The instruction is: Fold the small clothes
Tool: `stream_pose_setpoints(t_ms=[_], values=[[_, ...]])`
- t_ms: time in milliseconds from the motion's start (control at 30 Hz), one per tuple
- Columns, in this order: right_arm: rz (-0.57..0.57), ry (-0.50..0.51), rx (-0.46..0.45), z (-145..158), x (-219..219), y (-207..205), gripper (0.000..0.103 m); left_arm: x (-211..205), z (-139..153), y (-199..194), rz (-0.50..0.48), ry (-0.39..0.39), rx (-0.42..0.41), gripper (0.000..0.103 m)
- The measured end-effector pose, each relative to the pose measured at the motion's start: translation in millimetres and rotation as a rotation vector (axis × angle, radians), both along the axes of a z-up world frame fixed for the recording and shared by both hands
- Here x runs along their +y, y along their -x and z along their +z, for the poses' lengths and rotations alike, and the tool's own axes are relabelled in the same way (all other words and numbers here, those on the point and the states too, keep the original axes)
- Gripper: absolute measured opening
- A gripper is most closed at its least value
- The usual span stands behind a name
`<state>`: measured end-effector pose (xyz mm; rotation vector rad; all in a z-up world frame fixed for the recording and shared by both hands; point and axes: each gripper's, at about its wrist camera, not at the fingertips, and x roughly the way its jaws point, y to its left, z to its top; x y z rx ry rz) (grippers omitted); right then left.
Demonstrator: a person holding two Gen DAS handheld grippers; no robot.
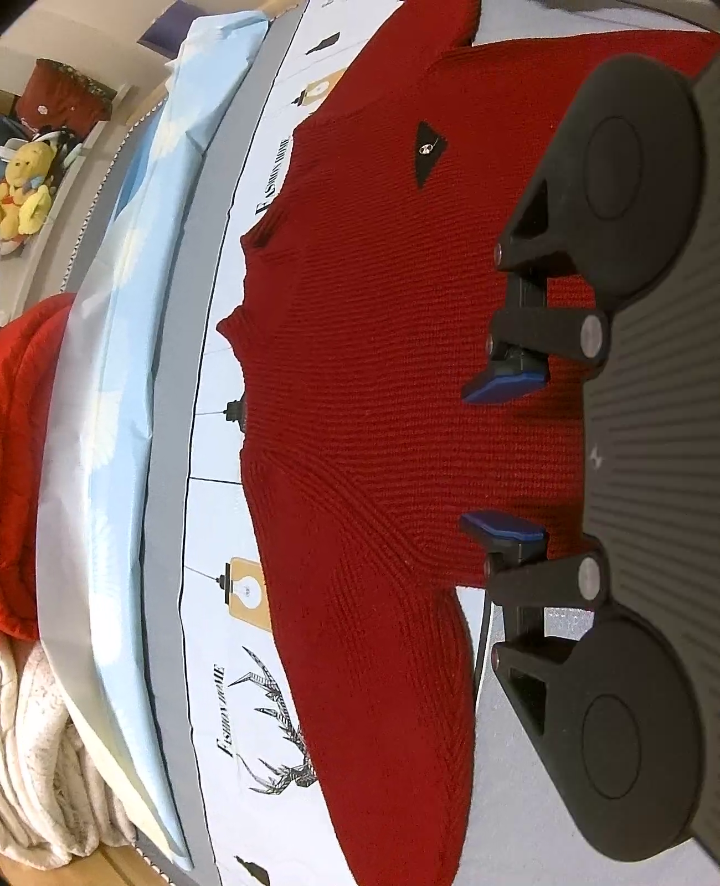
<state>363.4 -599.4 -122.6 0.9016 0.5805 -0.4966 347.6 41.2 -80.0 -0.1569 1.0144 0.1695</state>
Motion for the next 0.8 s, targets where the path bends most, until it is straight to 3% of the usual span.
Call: stream_pose_setpoints(t_ms=[300, 500, 633, 733, 800], values=[[-0.043, 0.026, -0.008, -2.3, 2.6, -6.6, 0.038, 1.0, -3.0, -1.2, 0.006, 0.005, 0.013, 0.047], [-0.064, 0.046, 0.018, -2.2, 1.6, -6.0, 0.018, 2.6, -3.2, 0.6, 0.007, 0.007, 0.015, 0.047], [-0.078, 0.062, 0.012, 1.7, 3.6, -5.3, 0.014, 5.3, -2.6, 2.8, 0.008, 0.01, 0.015, 0.047], [-0.076, 0.139, 0.021, 15.7, 16.3, -11.0, 0.013, 10.7, -1.0, 5.3, 0.012, 0.013, 0.014, 0.047], [-0.05, 0.249, 0.03, 35.6, 35.6, -19.4, 0.012, 16.6, 1.3, 7.2, 0.02, 0.018, 0.011, 0.047]])
